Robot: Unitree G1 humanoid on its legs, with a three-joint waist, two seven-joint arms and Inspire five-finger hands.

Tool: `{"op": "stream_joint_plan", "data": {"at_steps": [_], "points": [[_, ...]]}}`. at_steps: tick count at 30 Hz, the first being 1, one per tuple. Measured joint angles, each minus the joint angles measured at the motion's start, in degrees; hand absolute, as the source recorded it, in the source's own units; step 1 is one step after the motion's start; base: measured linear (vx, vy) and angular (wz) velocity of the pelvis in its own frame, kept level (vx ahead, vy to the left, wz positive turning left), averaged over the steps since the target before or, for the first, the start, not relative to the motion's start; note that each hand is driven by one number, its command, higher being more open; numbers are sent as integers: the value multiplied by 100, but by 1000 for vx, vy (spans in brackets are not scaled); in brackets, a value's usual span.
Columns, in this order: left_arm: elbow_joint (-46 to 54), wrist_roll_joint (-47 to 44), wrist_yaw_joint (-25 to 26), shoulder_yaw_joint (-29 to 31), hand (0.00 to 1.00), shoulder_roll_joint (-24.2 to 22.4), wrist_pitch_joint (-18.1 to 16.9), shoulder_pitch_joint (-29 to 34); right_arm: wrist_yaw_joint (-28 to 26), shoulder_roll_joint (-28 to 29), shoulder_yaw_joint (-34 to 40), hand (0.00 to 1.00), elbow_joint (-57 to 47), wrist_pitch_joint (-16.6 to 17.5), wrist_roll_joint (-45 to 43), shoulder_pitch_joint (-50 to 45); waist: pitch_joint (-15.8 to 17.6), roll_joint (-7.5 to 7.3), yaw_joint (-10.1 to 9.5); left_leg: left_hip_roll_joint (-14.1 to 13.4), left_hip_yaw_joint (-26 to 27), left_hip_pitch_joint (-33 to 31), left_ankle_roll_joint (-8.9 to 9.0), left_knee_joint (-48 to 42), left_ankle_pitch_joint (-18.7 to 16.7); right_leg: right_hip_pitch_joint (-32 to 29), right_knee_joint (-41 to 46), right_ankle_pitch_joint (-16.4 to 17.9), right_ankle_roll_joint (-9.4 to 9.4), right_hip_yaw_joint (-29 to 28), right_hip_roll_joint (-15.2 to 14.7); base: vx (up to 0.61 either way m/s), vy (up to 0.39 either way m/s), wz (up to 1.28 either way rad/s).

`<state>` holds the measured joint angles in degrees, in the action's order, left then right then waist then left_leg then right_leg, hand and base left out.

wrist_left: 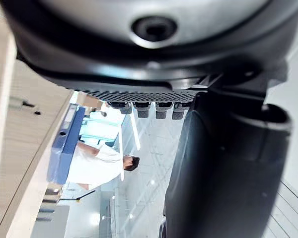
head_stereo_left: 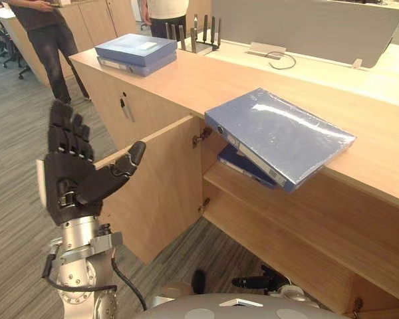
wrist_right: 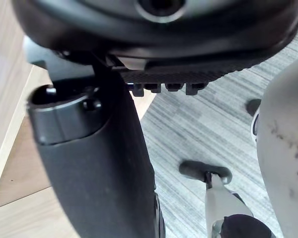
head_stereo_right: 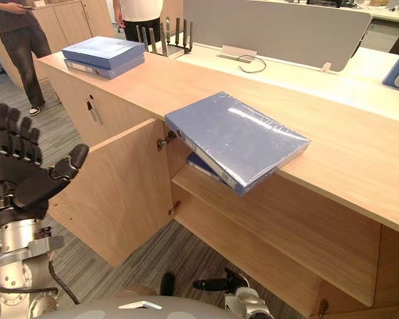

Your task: Walk over to the cabinet, pick up the folder, carry it to the office cabinet, place the folder inside the office cabinet, then close the office cabinet door

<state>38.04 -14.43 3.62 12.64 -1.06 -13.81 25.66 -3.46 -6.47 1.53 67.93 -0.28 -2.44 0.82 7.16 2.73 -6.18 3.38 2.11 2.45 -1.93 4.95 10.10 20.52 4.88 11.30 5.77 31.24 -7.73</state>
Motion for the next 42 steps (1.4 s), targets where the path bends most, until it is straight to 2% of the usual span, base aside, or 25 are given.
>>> {"op": "stream_joint_plan", "data": {"at_steps": [1,5,8,13,17,22,27,33,36,37,42], "points": [[43,106,18,149,100,58,0,-11,0,-3,1,100,0,-6,0,0,-4,5,3,-2,3,-1,0,-10,0,1,0,2,0,0,1,0,0,0],[204,1094,406,1058,100,771,-41,-154,-23,-30,2,100,2,-43,178,-2,-61,34,-10,-11,23,-102,-24,-203,-59,-13,-8,26,-2,10,10,0,0,0],[239,1640,628,1283,100,1290,-127,-334,-70,-83,2,100,0,-44,206,-3,-104,97,-20,-14,42,-101,-24,-194,-59,-21,-9,38,-24,2,10,-2,2,-1],[318,2725,690,1227,100,2594,-569,-660,-112,-100,0,100,-3,-42,205,-25,-271,148,18,-58,197,-88,-22,-161,-63,-102,-4,43,-44,-175,7,9,5,-15],[321,3484,700,938,100,3119,-861,-947,-109,-115,1,100,-5,-40,203,-91,-294,157,15,-98,309,12,-15,-61,-60,-119,13,37,-48,-302,10,10,-10,-17],[322,3896,716,410,100,3533,-992,-1180,-100,-162,10,100,-13,-28,198,-151,-370,146,20,-99,335,21,-13,-19,-58,-142,11,37,-48,-325,5,8,-6,-4],[322,4176,714,-35,100,3862,-1209,-1236,-96,-161,14,100,-14,1,194,-166,-395,119,14,-101,395,71,4,6,-72,-130,17,38,-52,-384,-6,29,-12,-7],[321,4204,714,-295,100,3960,-1261,-1231,-84,-161,6,100,-14,10,173,-170,-361,68,13,-112,450,91,17,8,-86,-142,8,44,-62,-457,-12,3,-2,-6],[321,4204,732,-305,100,3837,-1266,-1157,-65,-156,1,100,-14,12,159,-172,-344,40,2,-112,450,88,16,8,-86,-155,2,45,-62,-457,-15,0,0,0],[320,4204,798,-395,100,3325,-1221,-736,9,-116,-27,100,-15,33,152,-169,-305,-45,-5,-108,446,73,16,7,-81,-170,1,44,-61,-454,-18,0,0,0],[281,4205,845,-530,100,3008,-1109,-454,25,-29,-66,100,-15,66,152,-160,-290,-151,-27,-103,426,21,9,7,-78,-202,4,42,-57,-436,-19,-1,0,1]]}}
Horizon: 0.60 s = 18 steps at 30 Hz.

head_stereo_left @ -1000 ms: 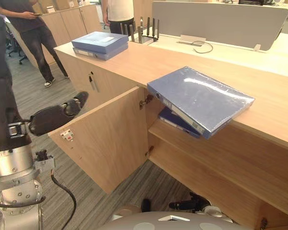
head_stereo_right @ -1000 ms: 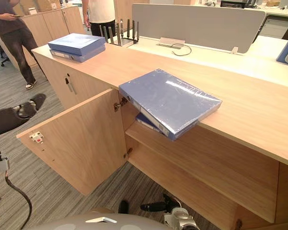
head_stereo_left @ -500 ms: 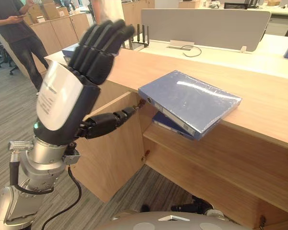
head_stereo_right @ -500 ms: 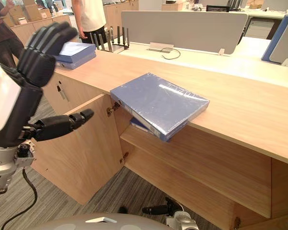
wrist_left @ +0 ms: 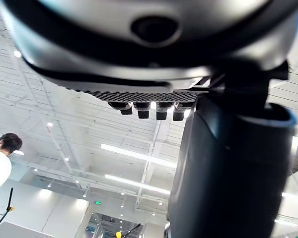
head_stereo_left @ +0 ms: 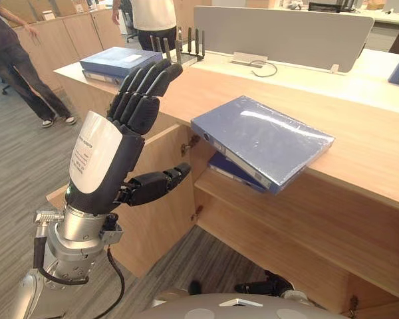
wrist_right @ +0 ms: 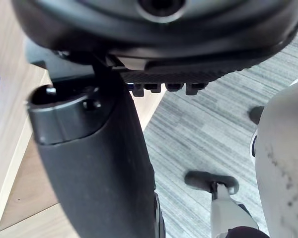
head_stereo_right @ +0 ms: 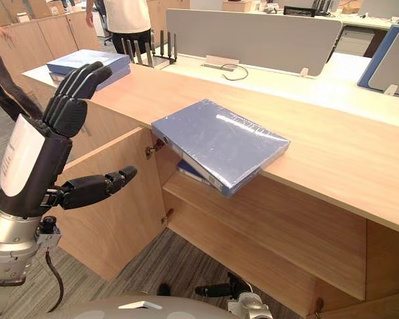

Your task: Walk over to the cabinet, pick up the folder, carry it to the office cabinet, place the folder inside the office cabinet, then close the office cabinet door

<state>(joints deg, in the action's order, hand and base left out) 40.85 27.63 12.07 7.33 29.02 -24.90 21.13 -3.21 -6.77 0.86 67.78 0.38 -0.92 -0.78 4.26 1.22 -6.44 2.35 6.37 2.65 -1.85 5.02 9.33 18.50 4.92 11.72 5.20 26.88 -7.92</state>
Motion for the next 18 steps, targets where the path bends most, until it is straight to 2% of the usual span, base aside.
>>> {"op": "stream_joint_plan", "data": {"at_steps": [3,6,9,18], "points": [[-251,7,55,-155,100,-335,47,114,30,4,-104,100,12,1,0,17,16,-38,-16,-1,11,-14,-4,2,-10,-13,-5,17,-29,-16,5,0,0,0],[-673,202,49,-346,100,-446,217,198,78,4,-143,100,20,1,-1,22,14,-41,-26,-4,28,-5,-6,3,-19,-9,-10,19,-33,-30,6,-2,3,-1],[-1041,342,34,-519,100,-455,304,201,114,5,-150,100,115,6,-1,70,13,-45,-25,-15,65,5,-1,3,-25,-11,-12,18,-31,-61,8,2,-2,-4],[-1119,559,-3,-1063,100,-361,380,129,135,4,-156,100,117,22,4,83,0,-43,47,-57,284,102,43,3,-113,22,-14,-17,-9,-288,5,25,-7,-13]]}}
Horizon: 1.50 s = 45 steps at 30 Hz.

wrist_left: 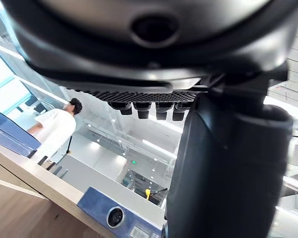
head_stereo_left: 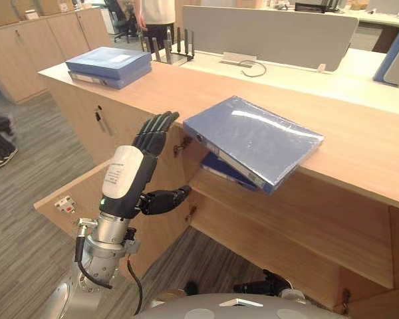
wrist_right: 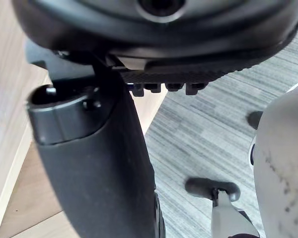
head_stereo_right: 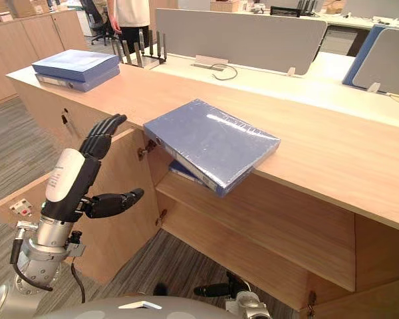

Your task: Walk over to the cabinet, pick up the folder, carry it to the office cabinet, place the folder inside the office cabinet, then close the office cabinet door

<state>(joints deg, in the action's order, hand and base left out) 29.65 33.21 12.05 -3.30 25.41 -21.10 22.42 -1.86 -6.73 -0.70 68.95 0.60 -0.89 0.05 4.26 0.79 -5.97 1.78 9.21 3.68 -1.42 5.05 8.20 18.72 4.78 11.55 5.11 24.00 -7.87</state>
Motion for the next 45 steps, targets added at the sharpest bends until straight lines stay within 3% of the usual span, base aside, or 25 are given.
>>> {"op": "stream_joint_plan", "data": {"at_steps": [8,18,31,40,45], "points": [[5,342,34,-154,100,709,-39,-681,-11,-24,1,100,-1,15,7,-35,-99,45,15,-39,100,-2,59,2,-41,-45,-21,2,-28,-101,5,17,-12,-8],[382,368,296,-175,100,717,-100,-1209,-16,-24,-5,100,-3,14,6,-30,-122,48,49,-46,198,6,90,2,-69,-83,-32,3,-30,-216,-4,13,-2,-6],[107,327,103,-1443,100,780,-227,-1495,20,-23,-204,100,-9,12,-5,5,-191,4,158,-81,307,-3,104,4,-82,-170,-7,-1,-38,-345,-7,0,1,-4],[-160,306,-164,-1878,100,765,-245,-1536,21,-19,-201,100,-14,14,-12,-2,-213,-16,186,-91,328,-1,107,4,-88,-183,-8,-1,-40,-373,-5,0,0,0],[-485,310,-194,-2135,100,688,-238,-1596,68,-10,-205,100,-35,14,-74,18,-217,-17,305,-94,330,-12,108,4,-88,-204,-9,-1,-40,-389,-5,0,0,0]]}}
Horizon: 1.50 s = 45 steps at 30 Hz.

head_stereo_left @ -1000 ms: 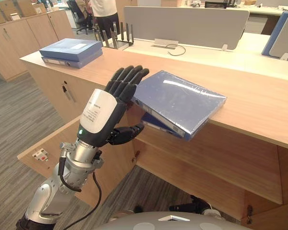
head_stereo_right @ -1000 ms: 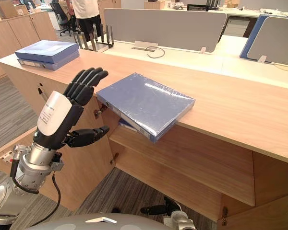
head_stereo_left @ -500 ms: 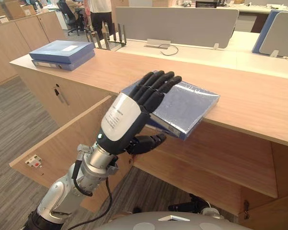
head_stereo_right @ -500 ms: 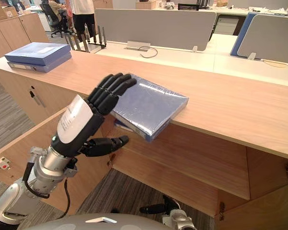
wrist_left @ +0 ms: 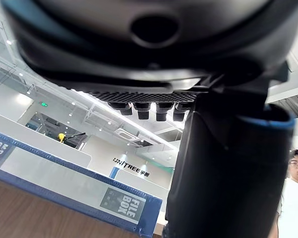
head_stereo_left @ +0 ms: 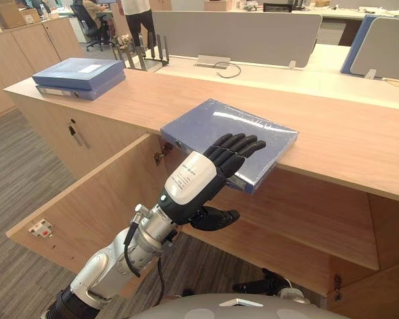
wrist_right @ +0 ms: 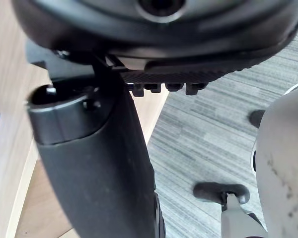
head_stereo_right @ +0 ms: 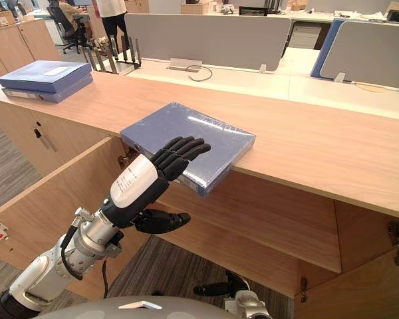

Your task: Walk over to the cabinet, pick up the folder, carry it to the office cabinet, place the folder inside the office cabinet, then close the office cabinet door

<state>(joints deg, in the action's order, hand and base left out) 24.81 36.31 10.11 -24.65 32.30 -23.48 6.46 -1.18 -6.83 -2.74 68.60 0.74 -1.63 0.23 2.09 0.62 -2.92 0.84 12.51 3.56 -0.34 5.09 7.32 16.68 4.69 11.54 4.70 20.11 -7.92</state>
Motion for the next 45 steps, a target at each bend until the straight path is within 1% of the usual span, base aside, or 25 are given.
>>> {"op": "stream_joint_plan", "data": {"at_steps": [5,7,9,12,14,18,19,21,25,31,35,39,40,43,45], "points": [[-203,27,56,-180,100,-121,29,-273,32,-1,-6,100,-10,0,-160,-25,-6,0,0,-6,13,-14,1,0,0,-21,8,-1,-1,-9,2,-1,0,-1],[-455,163,119,-257,100,-226,120,-442,49,0,-19,100,-98,0,-168,-76,-53,8,12,-17,32,-35,0,1,0,-63,15,-4,-6,-43,3,2,1,-7],[-616,258,147,-270,100,-304,130,-454,53,0,-21,100,-133,-1,-169,-90,-63,10,35,-21,48,-30,0,1,0,-70,15,-6,-9,-74,3,5,1,-7],[-926,348,183,-447,100,-332,210,-537,62,-1,-21,100,-194,0,-175,-125,-73,11,64,-29,58,-25,-4,1,3,-73,14,-6,-10,-89,7,5,-4,-3],[-1256,489,214,-592,100,-332,246,-697,66,5,-30,100,-213,-4,-175,-120,-59,-1,66,-24,21,17,-27,6,24,-71,8,0,-19,-64,10,9,-10,3],[-1717,631,251,-630,100,-334,260,-719,72,28,-77,100,-374,-5,-174,-158,-35,-33,161,-30,2,59,-21,8,27,-51,-3,29,-37,-52,13,0,0,0],[-1792,686,257,-645,100,-333,255,-719,86,35,-78,100,-383,-5,-174,-160,-14,-66,166,-32,1,69,-19,8,25,-46,0,42,-37,-51,12,0,0,0],[-1831,740,271,-669,100,-334,252,-721,119,44,-77,100,-385,-5,-173,-161,-8,-75,167,-31,-11,70,-18,8,25,-41,0,49,-33,-38,12,4,-5,2],[-1972,817,411,-773,100,-340,244,-917,161,68,-74,100,-421,-9,-171,-170,14,-104,165,-24,-40,69,-13,8,25,-28,-5,59,-30,-7,9,7,-7,3],[-2049,935,484,-776,100,-342,260,-1142,171,112,-51,100,-445,-9,-173,-153,74,-104,170,-15,-50,69,-6,7,19,-13,-37,61,-25,3,7,0,0,0],[-1993,1004,539,-772,100,-377,292,-1170,182,119,-42,100,-480,-8,-176,-159,91,-119,181,-13,-37,19,-3,6,19,-46,-67,49,-15,-12,8,0,0,0],[-1828,1132,689,-747,100,-452,527,-1523,208,117,-8,100,-544,-7,-214,-179,88,-100,180,-16,-11,-110,-10,2,48,-171,-54,12,-10,-37,13,8,-6,-3],[-1677,1133,758,-643,100,-465,605,-1614,214,121,-9,100,-562,-7,-219,-180,87,-101,202,-14,19,-105,-11,0,48,-173,-53,9,-11,-77,8,20,6,-8],[-1416,1137,940,-503,100,-480,661,-1832,222,121,-9,100,-584,-6,-386,-188,84,-94,230,-20,46,-108,-10,-1,48,-170,-50,6,-17,-121,8,28,1,-7],[-1175,1138,1058,-452,100,-487,740,-1846,224,114,-10,100,-585,-3,-412,-189,67,-68,272,-24,56,-104,-10,1,48,-171,-39,6,-19,-150,9,5,-2,-2]]}}
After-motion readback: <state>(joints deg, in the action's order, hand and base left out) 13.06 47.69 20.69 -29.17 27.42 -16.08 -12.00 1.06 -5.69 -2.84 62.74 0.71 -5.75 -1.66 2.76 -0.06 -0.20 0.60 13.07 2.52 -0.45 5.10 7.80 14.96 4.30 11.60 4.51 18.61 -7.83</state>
